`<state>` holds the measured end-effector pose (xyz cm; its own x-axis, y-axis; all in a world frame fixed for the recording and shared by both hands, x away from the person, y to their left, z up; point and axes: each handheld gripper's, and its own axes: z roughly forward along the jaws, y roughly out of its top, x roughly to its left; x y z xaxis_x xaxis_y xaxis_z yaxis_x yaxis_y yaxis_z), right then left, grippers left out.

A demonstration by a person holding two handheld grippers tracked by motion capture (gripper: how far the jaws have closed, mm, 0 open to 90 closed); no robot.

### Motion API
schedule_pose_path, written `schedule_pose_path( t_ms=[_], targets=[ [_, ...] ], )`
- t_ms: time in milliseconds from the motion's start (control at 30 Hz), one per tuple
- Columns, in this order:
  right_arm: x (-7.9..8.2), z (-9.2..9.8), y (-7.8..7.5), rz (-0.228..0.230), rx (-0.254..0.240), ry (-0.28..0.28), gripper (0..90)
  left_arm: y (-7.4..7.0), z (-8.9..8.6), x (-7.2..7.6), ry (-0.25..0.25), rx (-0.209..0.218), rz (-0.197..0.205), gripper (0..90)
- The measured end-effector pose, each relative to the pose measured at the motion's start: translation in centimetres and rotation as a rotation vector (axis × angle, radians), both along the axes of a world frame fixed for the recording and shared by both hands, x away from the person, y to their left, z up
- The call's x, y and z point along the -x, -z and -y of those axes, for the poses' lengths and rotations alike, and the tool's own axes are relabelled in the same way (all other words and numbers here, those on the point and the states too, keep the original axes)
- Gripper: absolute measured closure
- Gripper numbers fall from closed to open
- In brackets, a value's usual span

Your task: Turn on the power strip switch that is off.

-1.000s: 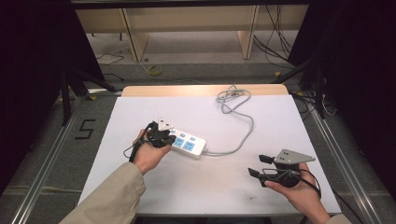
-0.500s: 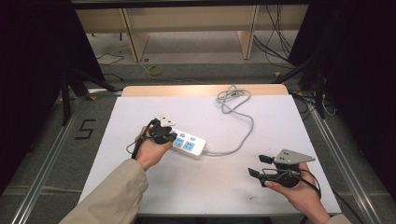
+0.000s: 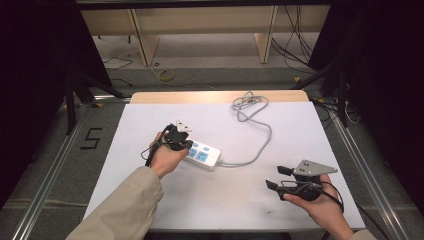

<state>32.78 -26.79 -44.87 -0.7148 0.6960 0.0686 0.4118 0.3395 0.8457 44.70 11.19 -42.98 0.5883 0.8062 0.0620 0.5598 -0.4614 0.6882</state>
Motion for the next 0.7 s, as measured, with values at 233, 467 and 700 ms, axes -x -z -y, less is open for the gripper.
schedule_pose_path(
  t_ms=[233, 467, 700],
  targets=[
    [0.0, 0.0, 0.0, 0.002, -0.002, -0.001, 32.7, 0.2, 1.0, -0.6, 0.010, -0.017, -0.011, 90.0],
    [0.0, 0.0, 0.0, 0.001, -0.002, -0.001, 32.7, 0.5, 1.3, -1.1, 0.009, -0.026, -0.026, 90.0],
    [0.0, 0.0, 0.0, -0.001, -0.003, -0.002, 32.6, 0.7, 1.3, -1.5, 0.004, -0.040, -0.041, 90.0]
  ],
)
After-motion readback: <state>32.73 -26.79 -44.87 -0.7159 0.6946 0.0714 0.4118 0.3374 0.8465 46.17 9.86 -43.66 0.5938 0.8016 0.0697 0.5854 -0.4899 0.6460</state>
